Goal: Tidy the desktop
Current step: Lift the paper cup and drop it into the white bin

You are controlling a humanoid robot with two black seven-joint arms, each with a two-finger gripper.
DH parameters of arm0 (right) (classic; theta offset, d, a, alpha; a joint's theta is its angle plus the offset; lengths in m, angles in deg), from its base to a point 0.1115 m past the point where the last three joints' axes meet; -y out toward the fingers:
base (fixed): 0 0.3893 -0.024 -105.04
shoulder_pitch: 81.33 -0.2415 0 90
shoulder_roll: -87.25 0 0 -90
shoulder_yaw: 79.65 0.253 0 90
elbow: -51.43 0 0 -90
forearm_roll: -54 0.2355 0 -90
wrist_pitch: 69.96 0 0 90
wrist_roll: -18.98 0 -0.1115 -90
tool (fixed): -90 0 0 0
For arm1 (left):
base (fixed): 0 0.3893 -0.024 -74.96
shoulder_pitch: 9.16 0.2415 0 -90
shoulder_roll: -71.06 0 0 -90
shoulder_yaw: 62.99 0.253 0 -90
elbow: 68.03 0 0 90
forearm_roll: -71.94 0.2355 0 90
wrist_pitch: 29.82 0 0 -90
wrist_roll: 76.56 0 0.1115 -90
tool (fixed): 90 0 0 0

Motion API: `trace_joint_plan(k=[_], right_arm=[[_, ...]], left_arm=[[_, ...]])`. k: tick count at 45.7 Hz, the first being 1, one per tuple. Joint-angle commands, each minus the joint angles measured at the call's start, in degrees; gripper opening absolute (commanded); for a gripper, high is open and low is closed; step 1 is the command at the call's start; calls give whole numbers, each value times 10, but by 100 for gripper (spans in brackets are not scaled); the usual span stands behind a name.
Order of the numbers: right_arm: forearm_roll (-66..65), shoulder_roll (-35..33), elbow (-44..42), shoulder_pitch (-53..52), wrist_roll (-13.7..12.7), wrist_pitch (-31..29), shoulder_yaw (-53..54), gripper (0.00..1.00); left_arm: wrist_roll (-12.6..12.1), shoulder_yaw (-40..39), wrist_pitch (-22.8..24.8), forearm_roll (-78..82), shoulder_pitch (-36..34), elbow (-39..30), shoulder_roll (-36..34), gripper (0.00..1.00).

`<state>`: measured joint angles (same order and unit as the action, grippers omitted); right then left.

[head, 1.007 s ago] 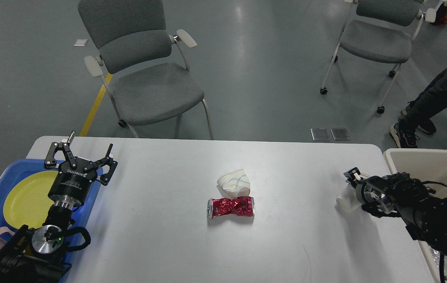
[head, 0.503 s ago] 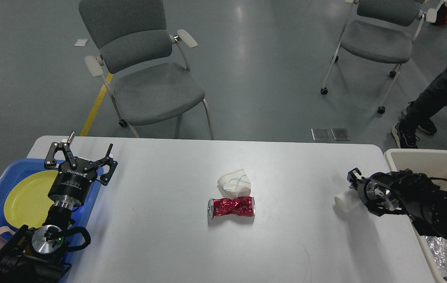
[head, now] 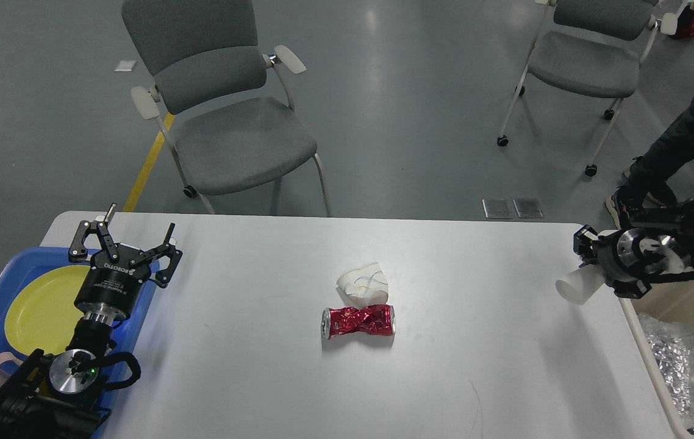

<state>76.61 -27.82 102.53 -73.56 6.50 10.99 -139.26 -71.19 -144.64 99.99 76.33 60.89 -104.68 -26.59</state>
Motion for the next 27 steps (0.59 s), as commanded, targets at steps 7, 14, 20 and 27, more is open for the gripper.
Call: trace_joint_plan(k=[7, 14, 20, 27], right_arm=[[-35, -6, 166, -252, 7, -150, -171, 0], [-109, -6, 273, -384, 7, -207, -205, 0], [-145, -4, 353, -470, 9, -262, -217, 0], [-165, -4, 413, -543, 28, -304, -224, 0]], left_arm=[[-1, 0, 0, 0, 0, 0, 0, 96], [0, 0, 0, 0, 0, 0, 0, 96], [0, 0, 0, 0, 0, 0, 0, 96], [0, 0, 0, 0, 0, 0, 0, 96]])
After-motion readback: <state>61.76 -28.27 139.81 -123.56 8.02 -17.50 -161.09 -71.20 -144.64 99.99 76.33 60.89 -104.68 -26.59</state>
